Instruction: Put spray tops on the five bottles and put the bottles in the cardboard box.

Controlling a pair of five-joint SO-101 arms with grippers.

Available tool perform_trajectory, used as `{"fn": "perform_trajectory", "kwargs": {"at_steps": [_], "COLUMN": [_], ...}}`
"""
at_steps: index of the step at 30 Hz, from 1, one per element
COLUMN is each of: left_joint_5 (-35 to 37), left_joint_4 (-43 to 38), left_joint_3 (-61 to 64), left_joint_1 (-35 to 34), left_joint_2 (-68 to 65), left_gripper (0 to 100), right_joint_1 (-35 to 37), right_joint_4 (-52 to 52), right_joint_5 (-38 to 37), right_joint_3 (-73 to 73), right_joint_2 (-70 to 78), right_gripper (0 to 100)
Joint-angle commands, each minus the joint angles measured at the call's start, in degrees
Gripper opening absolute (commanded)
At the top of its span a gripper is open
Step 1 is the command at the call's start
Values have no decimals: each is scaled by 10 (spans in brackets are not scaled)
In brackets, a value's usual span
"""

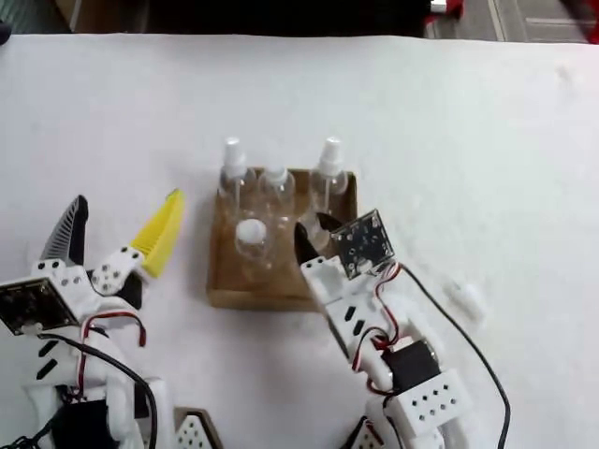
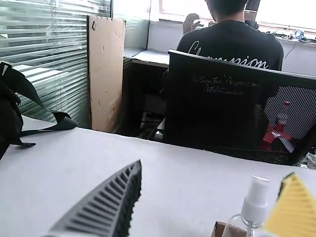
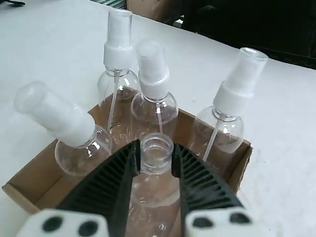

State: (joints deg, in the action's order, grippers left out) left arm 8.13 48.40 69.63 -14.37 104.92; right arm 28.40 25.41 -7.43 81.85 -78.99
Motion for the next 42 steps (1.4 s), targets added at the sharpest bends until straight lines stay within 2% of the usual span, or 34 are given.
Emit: {"fn": "perform_trajectory", "kwargs": {"at_steps": [1,5,12,24,31,35,42], "left_joint_5": [7,7,7,5,5,7,7], "left_joint_4": [-9,-8,-8,-8,-13,-14,-12], "left_joint_3": [-2,-2,-2,-2,8,9,8], "left_joint_1": [-2,-2,-2,-2,-2,-2,-2], "left_joint_2": [-1,-1,-1,-1,-1,-1,-1], "left_gripper": [396,396,396,396,396,396,396], "right_joint_1": [0,0,4,5,-1,-47,-242], "right_joint_4": [-7,15,24,31,203,249,368], "right_joint_5": [-7,-7,-7,-6,27,36,23], "right_joint_3": [-3,-4,-4,-26,-247,-364,-506], "right_joint_2": [-5,-8,-9,-9,-54,-52,116], "right_gripper": [16,27,155,157,159,158,156]}}
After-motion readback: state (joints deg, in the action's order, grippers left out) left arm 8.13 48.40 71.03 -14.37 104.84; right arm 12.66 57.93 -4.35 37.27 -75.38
